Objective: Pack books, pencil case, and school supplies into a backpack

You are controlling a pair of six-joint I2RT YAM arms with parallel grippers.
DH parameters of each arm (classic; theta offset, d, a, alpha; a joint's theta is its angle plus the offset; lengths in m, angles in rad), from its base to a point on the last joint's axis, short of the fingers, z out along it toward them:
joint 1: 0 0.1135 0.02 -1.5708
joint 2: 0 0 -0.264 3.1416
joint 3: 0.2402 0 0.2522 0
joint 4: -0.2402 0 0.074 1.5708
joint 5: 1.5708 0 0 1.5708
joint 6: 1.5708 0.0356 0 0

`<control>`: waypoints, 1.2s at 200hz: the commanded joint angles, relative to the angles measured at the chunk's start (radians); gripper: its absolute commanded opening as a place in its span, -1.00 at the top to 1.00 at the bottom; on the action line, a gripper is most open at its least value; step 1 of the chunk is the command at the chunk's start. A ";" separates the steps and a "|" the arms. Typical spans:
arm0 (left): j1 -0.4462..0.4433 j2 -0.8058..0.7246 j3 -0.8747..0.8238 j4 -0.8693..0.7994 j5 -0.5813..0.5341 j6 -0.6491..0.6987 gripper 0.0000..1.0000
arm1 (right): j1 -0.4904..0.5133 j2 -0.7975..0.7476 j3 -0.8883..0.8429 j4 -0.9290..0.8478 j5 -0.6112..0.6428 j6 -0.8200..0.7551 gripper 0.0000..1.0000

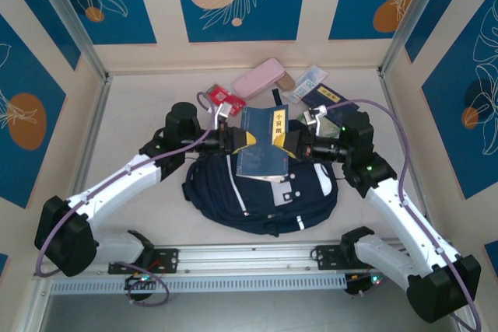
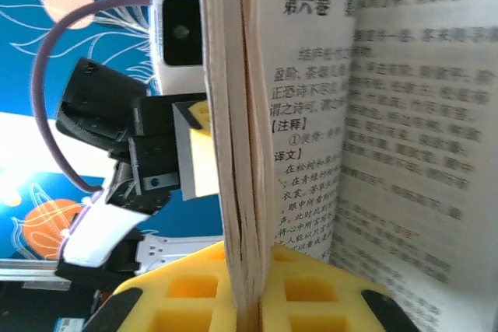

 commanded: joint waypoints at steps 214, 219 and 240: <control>-0.012 -0.042 0.204 -0.183 0.105 0.267 1.00 | 0.021 0.108 0.129 -0.028 -0.240 -0.119 0.20; -0.012 -0.045 0.203 -0.185 0.104 0.268 1.00 | 0.015 0.104 0.125 -0.033 -0.234 -0.118 0.19; -0.011 -0.057 0.199 -0.186 0.097 0.271 1.00 | -0.013 0.077 0.110 -0.057 -0.205 -0.118 -0.11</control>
